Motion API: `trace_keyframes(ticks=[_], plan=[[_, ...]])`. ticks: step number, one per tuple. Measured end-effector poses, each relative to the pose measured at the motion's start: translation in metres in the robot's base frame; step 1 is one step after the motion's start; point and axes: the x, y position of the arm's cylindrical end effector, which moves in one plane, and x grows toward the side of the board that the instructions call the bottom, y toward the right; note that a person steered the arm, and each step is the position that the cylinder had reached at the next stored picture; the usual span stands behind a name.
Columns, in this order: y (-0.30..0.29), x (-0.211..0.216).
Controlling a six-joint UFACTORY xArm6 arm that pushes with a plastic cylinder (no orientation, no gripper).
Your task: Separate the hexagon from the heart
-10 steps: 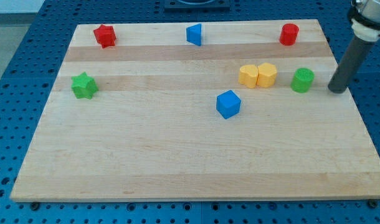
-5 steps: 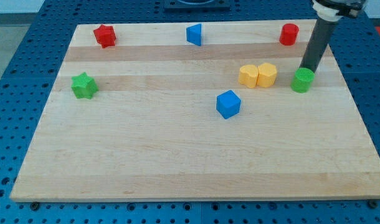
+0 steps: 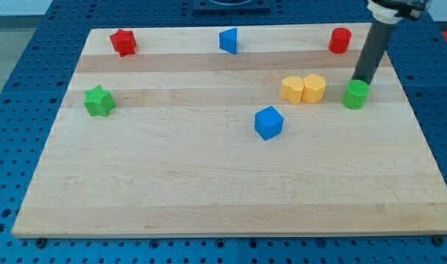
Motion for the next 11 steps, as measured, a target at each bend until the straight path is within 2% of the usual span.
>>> trace_keyframes(ticks=[2,7,11], plan=[[-0.001,-0.004],[-0.064,-0.001],[-0.097,0.052]])
